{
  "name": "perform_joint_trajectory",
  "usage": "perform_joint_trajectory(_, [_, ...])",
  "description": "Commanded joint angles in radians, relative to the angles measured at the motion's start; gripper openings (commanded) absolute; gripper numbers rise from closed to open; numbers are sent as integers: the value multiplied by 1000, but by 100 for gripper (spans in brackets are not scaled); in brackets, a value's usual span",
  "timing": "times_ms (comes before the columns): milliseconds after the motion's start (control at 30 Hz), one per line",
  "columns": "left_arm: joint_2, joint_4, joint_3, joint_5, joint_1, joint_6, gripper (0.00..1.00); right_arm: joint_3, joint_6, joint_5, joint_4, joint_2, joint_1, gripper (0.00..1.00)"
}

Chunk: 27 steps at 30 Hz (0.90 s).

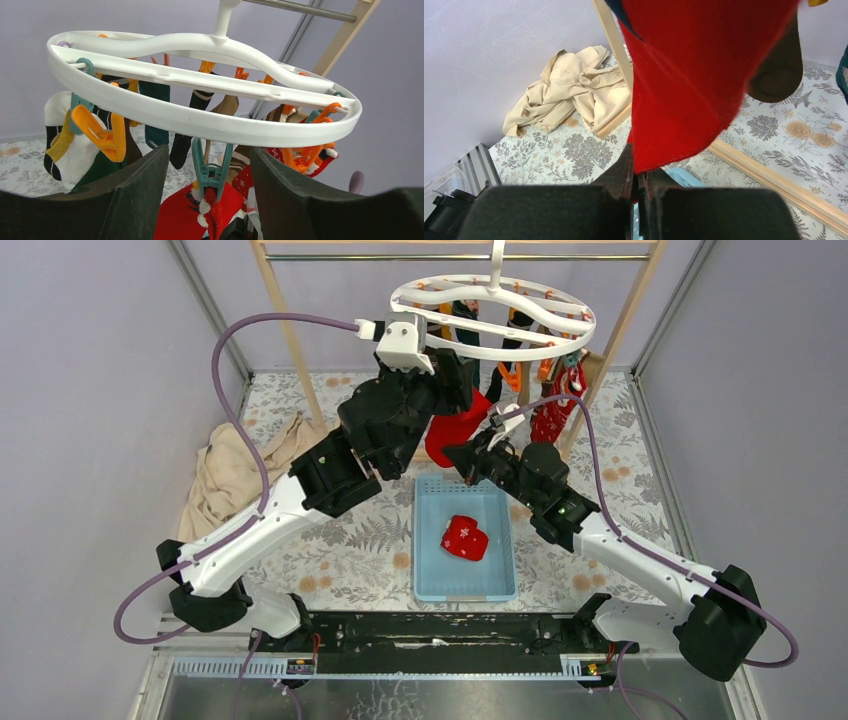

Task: Remove the socks clipped to the hanger
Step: Remove the sock from the hanger.

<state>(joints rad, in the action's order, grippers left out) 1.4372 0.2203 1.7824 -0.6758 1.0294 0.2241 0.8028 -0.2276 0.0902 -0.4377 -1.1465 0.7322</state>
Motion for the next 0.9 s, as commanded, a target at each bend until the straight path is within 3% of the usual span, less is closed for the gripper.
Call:
perform_joint_trajectory(0, [21,-38,23,1,-15,-5,68,-1,-8,-2,-23,35,-4,0])
perform_joint_trajectory(100, [33,-28,36,-1,-18,-3,68,-2,-6,-3,-22,36,-3,0])
perform_joint_trajectory(667, [55,7,85,28,-42,7,6,-53,-10,23,25,84,-3,0])
perform_joint_trajectory(867, [49,7,76,29,-43,8,5,-113,-39,66,83,148,-2,0])
